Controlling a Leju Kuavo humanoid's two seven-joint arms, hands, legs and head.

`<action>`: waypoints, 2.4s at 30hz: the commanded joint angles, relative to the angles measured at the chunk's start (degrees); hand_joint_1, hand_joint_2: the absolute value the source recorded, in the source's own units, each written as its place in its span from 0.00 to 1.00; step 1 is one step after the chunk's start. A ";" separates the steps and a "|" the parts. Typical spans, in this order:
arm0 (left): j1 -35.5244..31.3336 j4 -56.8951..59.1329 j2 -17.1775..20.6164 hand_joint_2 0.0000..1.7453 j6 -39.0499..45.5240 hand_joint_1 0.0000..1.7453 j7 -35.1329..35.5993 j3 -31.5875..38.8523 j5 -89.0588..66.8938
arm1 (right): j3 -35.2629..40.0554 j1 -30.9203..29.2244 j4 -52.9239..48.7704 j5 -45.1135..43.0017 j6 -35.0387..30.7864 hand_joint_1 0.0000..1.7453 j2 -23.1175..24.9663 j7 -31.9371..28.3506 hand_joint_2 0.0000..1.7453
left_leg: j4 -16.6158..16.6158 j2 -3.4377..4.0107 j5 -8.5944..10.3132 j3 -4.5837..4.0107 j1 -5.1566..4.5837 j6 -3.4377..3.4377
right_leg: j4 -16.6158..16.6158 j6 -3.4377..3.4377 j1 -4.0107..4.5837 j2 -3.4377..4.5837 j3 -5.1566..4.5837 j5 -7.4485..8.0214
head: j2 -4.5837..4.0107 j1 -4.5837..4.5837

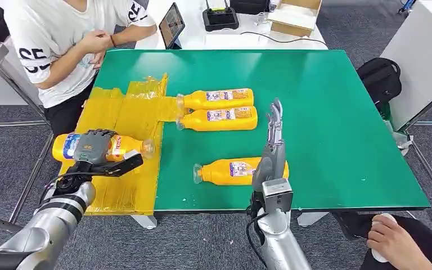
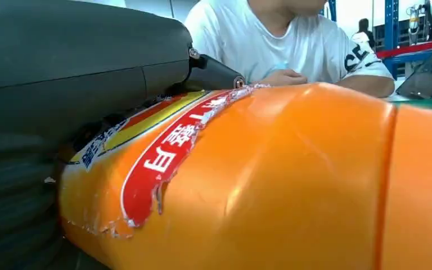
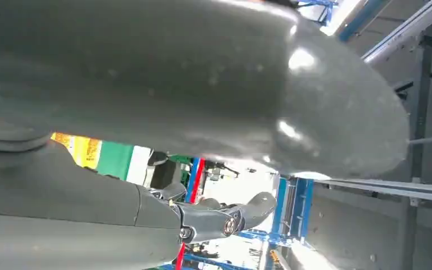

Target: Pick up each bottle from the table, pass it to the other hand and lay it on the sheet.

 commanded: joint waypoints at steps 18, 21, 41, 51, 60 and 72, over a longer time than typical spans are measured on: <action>-5.13 7.71 1.75 1.00 -8.70 1.00 4.19 -6.33 -4.97 | 0.85 -1.92 5.56 -0.53 3.13 0.00 0.81 2.04 0.00 | -0.03 0.08 -0.10 0.27 0.04 0.08 | -0.07 -0.16 0.10 0.01 0.28 -0.06 | 0.00 0.02; -4.62 8.24 1.26 1.00 -9.37 1.00 2.81 -4.77 -2.89 | 0.99 -1.68 5.57 -0.45 3.28 0.00 0.88 1.93 0.00 | -0.04 0.10 -0.10 0.25 0.04 0.08 | -0.07 -0.15 0.09 0.03 0.25 -0.06 | 0.00 0.07; -3.30 5.55 -1.26 1.00 -16.11 0.00 -7.91 4.68 13.57 | 0.28 -2.20 7.64 -0.53 3.96 0.00 1.06 3.03 0.00 | -0.04 0.04 -0.06 0.16 0.03 0.06 | -0.06 -0.11 0.06 0.00 0.19 -0.04 | 0.00 0.00; -3.30 5.55 -1.26 1.00 -16.11 0.00 -7.91 4.68 13.57 | 0.28 -2.20 7.64 -0.53 3.96 0.00 1.06 3.03 0.00 | -0.03 0.05 -0.08 0.22 0.04 0.08 | -0.06 -0.16 0.09 -0.02 0.25 -0.06 | 0.00 0.02; -2.75 3.49 -1.39 1.00 -16.41 0.00 -12.51 5.10 18.71 | -0.65 -2.73 9.29 -1.57 4.05 0.00 1.33 3.44 0.00 | -0.01 0.05 -0.10 0.23 0.04 0.08 | -0.05 -0.16 0.09 -0.02 0.26 -0.08 | 0.00 0.02; -6.41 1.39 3.09 1.00 -31.94 0.00 -13.90 -5.66 22.04 | -3.21 -2.79 10.36 -3.69 3.72 0.00 1.09 2.66 0.00 | 0.03 0.01 -0.06 0.14 0.08 0.06 | -0.01 -0.17 0.12 -0.05 0.18 -0.05 | 0.00 0.02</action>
